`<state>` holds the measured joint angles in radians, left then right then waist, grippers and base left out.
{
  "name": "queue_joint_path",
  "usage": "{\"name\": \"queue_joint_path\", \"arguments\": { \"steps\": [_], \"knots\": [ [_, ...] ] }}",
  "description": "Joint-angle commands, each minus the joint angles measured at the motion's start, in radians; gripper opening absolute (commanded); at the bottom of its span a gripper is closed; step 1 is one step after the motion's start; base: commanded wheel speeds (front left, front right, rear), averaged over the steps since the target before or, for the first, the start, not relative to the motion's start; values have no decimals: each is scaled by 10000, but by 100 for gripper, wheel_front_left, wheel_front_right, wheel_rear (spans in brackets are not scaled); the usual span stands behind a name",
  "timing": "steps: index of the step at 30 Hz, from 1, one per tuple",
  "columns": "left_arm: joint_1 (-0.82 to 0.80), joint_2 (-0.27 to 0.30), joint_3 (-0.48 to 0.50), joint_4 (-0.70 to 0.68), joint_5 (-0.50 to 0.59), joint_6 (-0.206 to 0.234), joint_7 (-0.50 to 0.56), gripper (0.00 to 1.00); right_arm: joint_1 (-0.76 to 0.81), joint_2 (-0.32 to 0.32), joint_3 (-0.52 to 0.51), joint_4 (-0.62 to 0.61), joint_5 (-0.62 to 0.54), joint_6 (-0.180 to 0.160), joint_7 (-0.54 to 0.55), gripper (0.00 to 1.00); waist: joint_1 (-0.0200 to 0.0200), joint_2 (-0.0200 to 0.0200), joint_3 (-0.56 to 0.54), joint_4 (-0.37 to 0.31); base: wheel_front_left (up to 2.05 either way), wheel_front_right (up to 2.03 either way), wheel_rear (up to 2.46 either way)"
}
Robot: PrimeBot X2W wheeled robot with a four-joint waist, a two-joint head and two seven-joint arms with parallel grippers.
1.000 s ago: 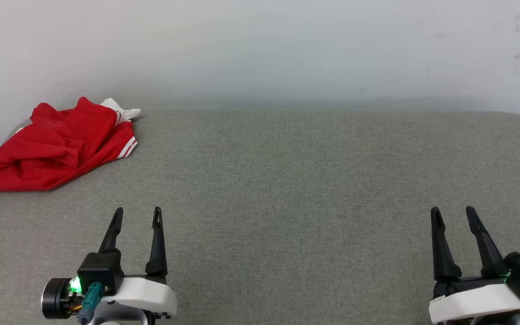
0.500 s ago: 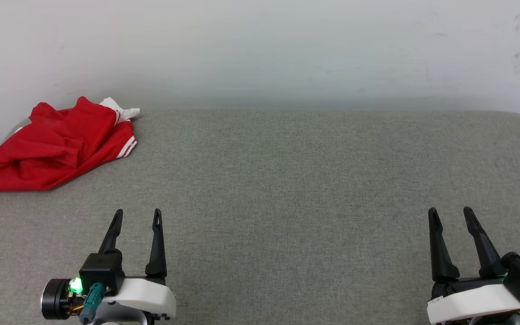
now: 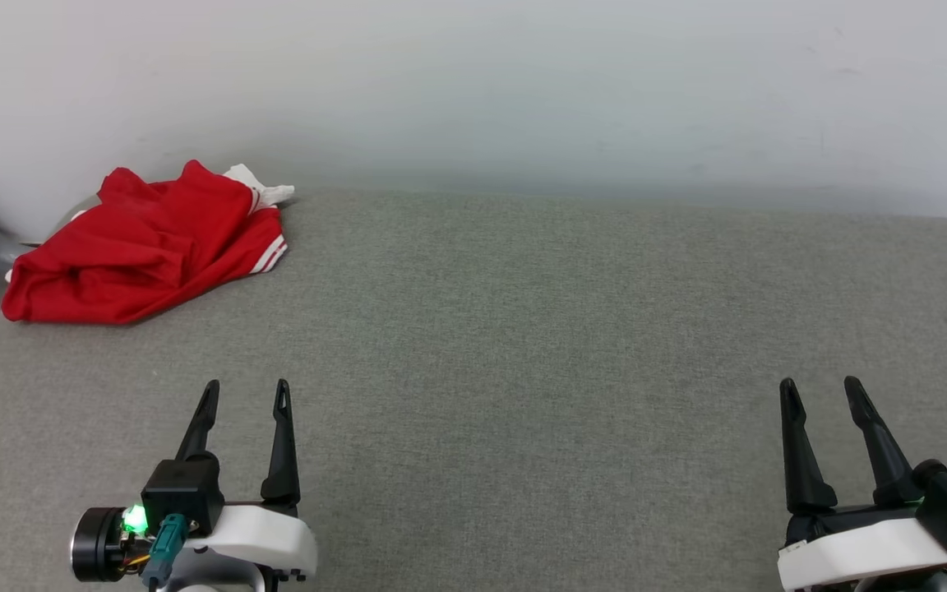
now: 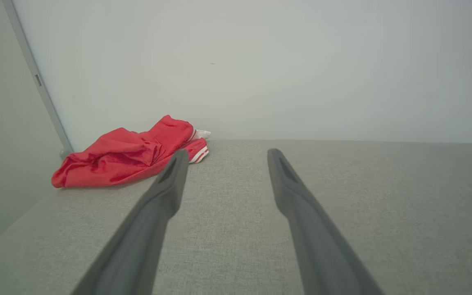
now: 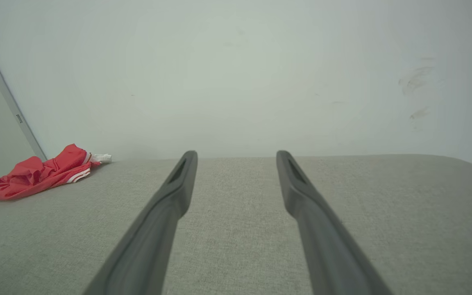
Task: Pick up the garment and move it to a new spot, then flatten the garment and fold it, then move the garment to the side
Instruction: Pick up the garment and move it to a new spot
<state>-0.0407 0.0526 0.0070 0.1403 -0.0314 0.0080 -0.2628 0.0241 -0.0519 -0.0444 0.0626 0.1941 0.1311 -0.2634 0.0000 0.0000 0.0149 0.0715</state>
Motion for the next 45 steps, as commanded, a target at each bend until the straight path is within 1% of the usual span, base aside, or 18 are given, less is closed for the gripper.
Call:
{"name": "queue_joint_path", "arguments": {
  "steps": [1, 12, 30, 31, 33, 34, 40, 45],
  "knots": [
    [-95, -1, 42, 16, -20, -4, -29, 100, 63, 31, -7, -42, -47, -7, -20, 100, 0, 0, 11, 169, 0, 0, 0],
    [-165, -12, 154, -4, -5, 11, -29, 100, 72, 28, -22, -117, -205, -7, -20, 100, 0, 0, 126, 1222, 0, 0, 0],
    [-243, -20, 338, -18, -64, 62, -29, 100, -31, 28, 12, -198, -378, -7, -20, 100, 0, 0, 339, 3467, 0, 0, 0],
    [-243, -20, 338, -18, -64, 62, -29, 100, -31, 28, 12, -198, -378, -7, -20, 100, 0, 0, 339, 3467, 0, 0, 0],
    [-243, -21, 370, -5, -55, 58, -29, 100, -30, 28, 7, -202, -398, -7, -20, 100, 0, 0, 337, 3706, 0, 0, 0],
    [-222, -22, 400, -10, -98, 35, -29, 100, -32, 28, 30, -207, -417, -7, -20, 100, 0, 0, 338, 3917, 0, 0, 0],
    [-155, -24, 478, -63, -171, 50, -29, 100, -108, 27, 63, -210, -433, -7, -20, 100, 0, 0, 404, 4295, 0, 0, 0],
    [-125, -25, 532, -77, -230, 69, -29, 100, -133, 27, 88, -223, -485, -7, -20, 100, 0, 0, 463, 4404, 0, 0, 0]
  ]
}}
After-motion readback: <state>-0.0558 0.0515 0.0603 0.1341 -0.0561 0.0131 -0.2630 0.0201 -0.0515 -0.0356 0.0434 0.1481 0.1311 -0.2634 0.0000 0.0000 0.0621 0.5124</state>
